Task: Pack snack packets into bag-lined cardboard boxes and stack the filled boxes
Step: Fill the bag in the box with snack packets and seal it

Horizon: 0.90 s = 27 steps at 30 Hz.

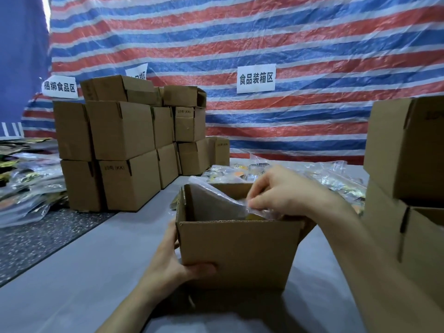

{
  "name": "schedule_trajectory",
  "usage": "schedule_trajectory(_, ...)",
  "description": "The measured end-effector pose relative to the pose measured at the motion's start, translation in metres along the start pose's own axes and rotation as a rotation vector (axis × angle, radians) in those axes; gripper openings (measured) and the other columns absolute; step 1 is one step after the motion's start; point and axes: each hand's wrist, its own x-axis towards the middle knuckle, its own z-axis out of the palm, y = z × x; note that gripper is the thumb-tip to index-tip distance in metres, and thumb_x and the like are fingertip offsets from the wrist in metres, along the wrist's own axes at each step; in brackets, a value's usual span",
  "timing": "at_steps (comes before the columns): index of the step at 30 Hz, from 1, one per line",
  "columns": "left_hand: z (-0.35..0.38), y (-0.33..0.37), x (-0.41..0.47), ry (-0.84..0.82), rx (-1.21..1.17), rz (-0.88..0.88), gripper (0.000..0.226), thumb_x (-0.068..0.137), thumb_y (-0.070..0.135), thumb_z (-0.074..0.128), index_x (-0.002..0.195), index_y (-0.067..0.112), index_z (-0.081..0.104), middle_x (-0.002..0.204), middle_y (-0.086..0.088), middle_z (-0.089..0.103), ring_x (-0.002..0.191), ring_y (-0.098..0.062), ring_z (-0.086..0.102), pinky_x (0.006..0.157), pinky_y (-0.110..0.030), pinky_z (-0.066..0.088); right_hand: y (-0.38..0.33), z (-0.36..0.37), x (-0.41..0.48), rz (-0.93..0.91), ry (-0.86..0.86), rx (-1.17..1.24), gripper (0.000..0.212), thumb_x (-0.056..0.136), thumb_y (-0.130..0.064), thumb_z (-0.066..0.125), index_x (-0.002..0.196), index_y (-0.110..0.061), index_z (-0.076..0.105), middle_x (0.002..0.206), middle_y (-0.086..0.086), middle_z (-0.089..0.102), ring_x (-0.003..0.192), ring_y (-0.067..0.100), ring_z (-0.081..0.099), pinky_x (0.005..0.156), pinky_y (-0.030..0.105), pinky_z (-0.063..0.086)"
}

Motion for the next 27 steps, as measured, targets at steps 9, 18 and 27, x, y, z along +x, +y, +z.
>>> schedule_trajectory(9, 0.003, 0.004, -0.002, -0.028, -0.017, -0.013, 0.113, 0.036, 0.066, 0.095, 0.133, 0.022, 0.057, 0.117, 0.006, 0.072, 0.109, -0.012, 0.068, 0.080, -0.018, 0.054, -0.006, -0.005, -0.006, 0.012, -0.038, -0.187, 0.035, 0.088, 0.000, 0.060, 0.088, -0.031, 0.075, 0.089, -0.012, 0.070, 0.087, 0.007, 0.066, 0.076, 0.026, 0.060)
schedule_trajectory(18, 0.003, 0.001, -0.001, -0.014, -0.020, -0.031, 0.108, 0.039, 0.057, 0.097, 0.135, 0.027, 0.056, 0.115, 0.011, 0.073, 0.106, -0.006, 0.068, 0.077, -0.015, 0.054, -0.030, 0.017, -0.013, -0.189, -0.085, -0.279, 0.034, 0.101, -0.028, 0.043, 0.109, -0.021, 0.076, 0.112, -0.005, 0.070, 0.097, 0.011, 0.062, 0.079, 0.024, 0.052)
schedule_trajectory(27, 0.004, 0.002, -0.001, -0.029, -0.026, -0.032, 0.110, 0.036, 0.065, 0.096, 0.133, 0.032, 0.056, 0.119, 0.008, 0.071, 0.110, -0.011, 0.067, 0.081, -0.020, 0.056, -0.023, 0.019, -0.009, 0.065, -0.230, -0.283, 0.063, 0.102, -0.062, 0.036, 0.139, -0.017, 0.058, 0.139, 0.002, 0.060, 0.123, 0.018, 0.058, 0.098, 0.033, 0.044)
